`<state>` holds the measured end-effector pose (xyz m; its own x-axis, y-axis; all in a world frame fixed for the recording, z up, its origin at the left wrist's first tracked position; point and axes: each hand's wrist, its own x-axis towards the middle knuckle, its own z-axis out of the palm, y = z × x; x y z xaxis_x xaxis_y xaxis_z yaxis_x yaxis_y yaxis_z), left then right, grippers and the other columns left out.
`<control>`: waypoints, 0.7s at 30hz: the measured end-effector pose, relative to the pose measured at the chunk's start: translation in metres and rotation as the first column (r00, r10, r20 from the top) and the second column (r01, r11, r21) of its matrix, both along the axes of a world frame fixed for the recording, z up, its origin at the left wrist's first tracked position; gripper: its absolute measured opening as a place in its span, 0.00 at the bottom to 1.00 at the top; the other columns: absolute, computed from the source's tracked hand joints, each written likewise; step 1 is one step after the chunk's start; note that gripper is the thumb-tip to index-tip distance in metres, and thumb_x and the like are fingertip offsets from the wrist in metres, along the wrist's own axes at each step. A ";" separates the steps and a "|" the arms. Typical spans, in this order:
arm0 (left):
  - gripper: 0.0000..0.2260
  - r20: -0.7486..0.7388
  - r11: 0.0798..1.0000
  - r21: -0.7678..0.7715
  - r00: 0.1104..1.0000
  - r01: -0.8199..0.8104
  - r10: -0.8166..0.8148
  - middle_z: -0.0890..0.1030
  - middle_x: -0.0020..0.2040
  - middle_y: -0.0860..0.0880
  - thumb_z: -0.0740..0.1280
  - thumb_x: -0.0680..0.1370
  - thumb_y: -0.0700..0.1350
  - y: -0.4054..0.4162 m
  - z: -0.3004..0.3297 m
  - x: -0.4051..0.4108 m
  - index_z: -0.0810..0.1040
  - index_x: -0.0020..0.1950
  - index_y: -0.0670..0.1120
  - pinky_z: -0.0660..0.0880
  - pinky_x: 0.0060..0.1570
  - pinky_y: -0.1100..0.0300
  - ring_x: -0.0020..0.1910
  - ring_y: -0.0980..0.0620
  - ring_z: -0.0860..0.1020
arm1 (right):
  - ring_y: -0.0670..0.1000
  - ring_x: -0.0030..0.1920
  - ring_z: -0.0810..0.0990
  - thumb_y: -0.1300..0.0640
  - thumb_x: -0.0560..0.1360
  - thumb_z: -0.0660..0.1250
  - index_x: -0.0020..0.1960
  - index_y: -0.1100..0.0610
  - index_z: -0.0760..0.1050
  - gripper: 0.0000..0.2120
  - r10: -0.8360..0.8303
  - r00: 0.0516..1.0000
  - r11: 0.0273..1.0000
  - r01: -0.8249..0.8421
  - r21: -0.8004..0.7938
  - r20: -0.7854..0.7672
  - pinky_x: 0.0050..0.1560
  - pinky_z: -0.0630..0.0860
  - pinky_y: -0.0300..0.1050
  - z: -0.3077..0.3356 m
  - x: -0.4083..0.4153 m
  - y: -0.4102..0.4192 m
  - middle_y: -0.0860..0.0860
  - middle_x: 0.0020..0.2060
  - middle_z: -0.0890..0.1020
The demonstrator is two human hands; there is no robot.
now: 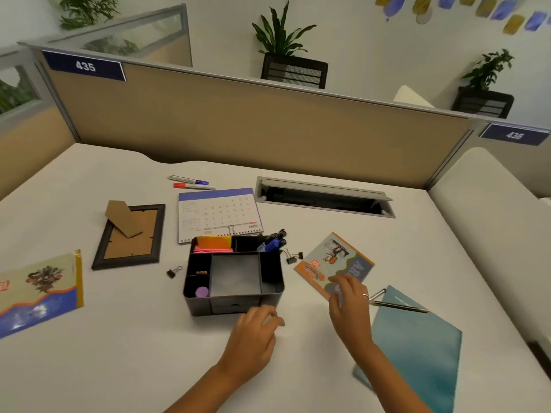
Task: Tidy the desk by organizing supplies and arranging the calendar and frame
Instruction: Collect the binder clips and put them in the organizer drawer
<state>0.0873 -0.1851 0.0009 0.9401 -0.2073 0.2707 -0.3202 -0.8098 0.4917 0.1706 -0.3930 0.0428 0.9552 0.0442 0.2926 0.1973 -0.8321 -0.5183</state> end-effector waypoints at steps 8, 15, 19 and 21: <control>0.16 -0.074 0.975 0.169 0.985 -0.142 0.156 0.74 0.64 0.53 0.57 0.76 0.47 -0.012 -0.033 -0.016 0.74 0.62 0.53 0.62 0.57 0.60 0.62 0.54 0.70 | 0.66 0.70 0.62 0.78 0.66 0.62 0.69 0.62 0.67 0.33 -0.114 0.970 0.933 0.029 -0.359 -0.217 0.65 0.67 0.60 -0.029 0.017 -0.105 0.61 0.70 0.67; 0.16 -0.042 0.963 0.203 0.981 -0.179 0.191 0.75 0.64 0.53 0.56 0.76 0.47 -0.015 -0.033 -0.016 0.75 0.62 0.52 0.63 0.56 0.59 0.62 0.54 0.71 | 0.62 0.56 0.77 0.70 0.68 0.71 0.58 0.62 0.77 0.19 0.132 0.935 0.814 -0.293 -0.502 -0.330 0.48 0.80 0.55 -0.037 0.032 -0.131 0.59 0.57 0.79; 0.16 -0.033 0.959 0.210 0.979 -0.190 0.201 0.75 0.65 0.52 0.56 0.77 0.48 -0.017 -0.034 -0.017 0.75 0.62 0.52 0.63 0.56 0.58 0.62 0.54 0.72 | 0.55 0.40 0.79 0.69 0.55 0.79 0.44 0.58 0.80 0.20 0.226 0.928 0.712 -0.365 -0.600 -0.297 0.35 0.80 0.45 -0.036 0.040 -0.129 0.53 0.41 0.80; 0.16 -0.035 0.958 0.215 0.979 -0.191 0.202 0.74 0.65 0.53 0.56 0.77 0.48 -0.017 -0.034 -0.017 0.74 0.63 0.52 0.63 0.57 0.59 0.62 0.54 0.72 | 0.53 0.36 0.78 0.69 0.50 0.80 0.39 0.56 0.79 0.21 0.260 0.929 0.683 -0.369 -0.630 -0.263 0.32 0.78 0.44 -0.034 0.043 -0.125 0.52 0.36 0.79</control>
